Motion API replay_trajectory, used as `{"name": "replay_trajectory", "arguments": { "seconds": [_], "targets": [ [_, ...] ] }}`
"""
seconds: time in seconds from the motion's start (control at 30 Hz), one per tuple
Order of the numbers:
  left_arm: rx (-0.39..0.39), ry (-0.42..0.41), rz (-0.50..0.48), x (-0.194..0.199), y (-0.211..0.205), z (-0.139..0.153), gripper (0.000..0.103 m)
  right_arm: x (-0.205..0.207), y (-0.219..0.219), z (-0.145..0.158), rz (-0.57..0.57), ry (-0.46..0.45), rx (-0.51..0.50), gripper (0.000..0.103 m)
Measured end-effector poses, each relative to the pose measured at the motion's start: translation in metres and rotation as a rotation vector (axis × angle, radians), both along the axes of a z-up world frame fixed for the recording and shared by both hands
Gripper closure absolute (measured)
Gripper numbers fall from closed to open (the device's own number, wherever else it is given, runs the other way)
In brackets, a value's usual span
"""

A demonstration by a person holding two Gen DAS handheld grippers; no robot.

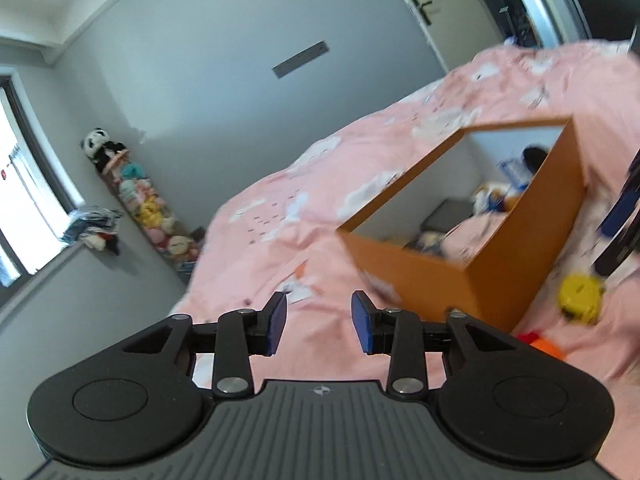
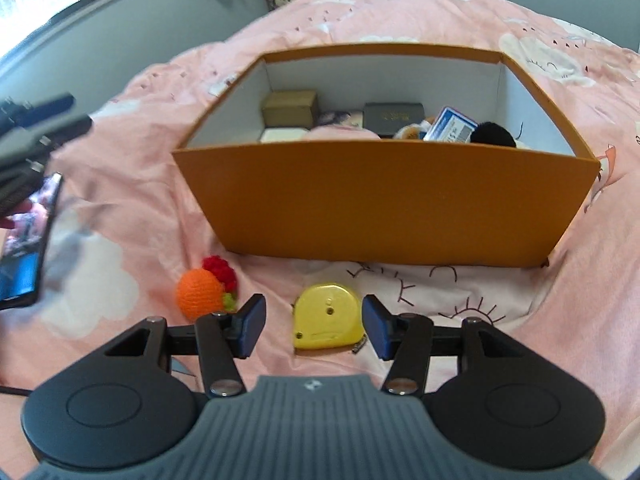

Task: Organize objects
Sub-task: 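Withdraw both tools from the orange box toward the tape measure and orange fruit, then grasp the yellow tape measure with the right tool while the left tool grasps the orange fruit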

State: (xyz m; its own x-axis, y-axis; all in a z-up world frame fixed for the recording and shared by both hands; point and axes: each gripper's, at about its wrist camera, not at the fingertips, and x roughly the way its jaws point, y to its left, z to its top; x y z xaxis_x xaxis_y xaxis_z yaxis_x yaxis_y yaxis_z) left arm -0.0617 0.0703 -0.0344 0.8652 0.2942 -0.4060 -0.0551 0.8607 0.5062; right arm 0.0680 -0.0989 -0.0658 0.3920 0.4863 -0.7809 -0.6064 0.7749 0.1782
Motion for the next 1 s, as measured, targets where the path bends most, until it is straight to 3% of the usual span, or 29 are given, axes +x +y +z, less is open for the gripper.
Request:
{"name": "replay_trajectory", "arguments": {
  "seconds": [0.17, 0.4, 0.53, 0.6, 0.87, 1.0],
  "targets": [
    [-0.034, 0.029, -0.046, 0.002, -0.007, -0.002, 0.057, 0.007, 0.015, -0.017, 0.002, 0.028, -0.081, 0.043],
    [-0.056, 0.078, -0.08, 0.002, -0.016, -0.007, 0.056, 0.024, 0.024, -0.041, -0.009, 0.094, -0.112, 0.036],
    [-0.081, 0.11, -0.097, 0.002, -0.02, -0.008, 0.055, 0.03, 0.024, -0.052, -0.019, 0.148, -0.116, 0.047],
    [-0.08, 0.149, -0.122, 0.004, -0.025, -0.01, 0.049, 0.029, 0.02, -0.051, -0.021, 0.148, -0.106, 0.047],
    [-0.16, 0.365, -0.184, 0.017, -0.04, -0.024, 0.047, 0.021, -0.002, -0.037, -0.077, 0.12, -0.085, 0.047],
    [-0.25, 0.489, -0.176, 0.028, -0.045, -0.034, 0.046, 0.02, -0.018, -0.033, -0.113, 0.121, -0.059, 0.047]
  ]
}}
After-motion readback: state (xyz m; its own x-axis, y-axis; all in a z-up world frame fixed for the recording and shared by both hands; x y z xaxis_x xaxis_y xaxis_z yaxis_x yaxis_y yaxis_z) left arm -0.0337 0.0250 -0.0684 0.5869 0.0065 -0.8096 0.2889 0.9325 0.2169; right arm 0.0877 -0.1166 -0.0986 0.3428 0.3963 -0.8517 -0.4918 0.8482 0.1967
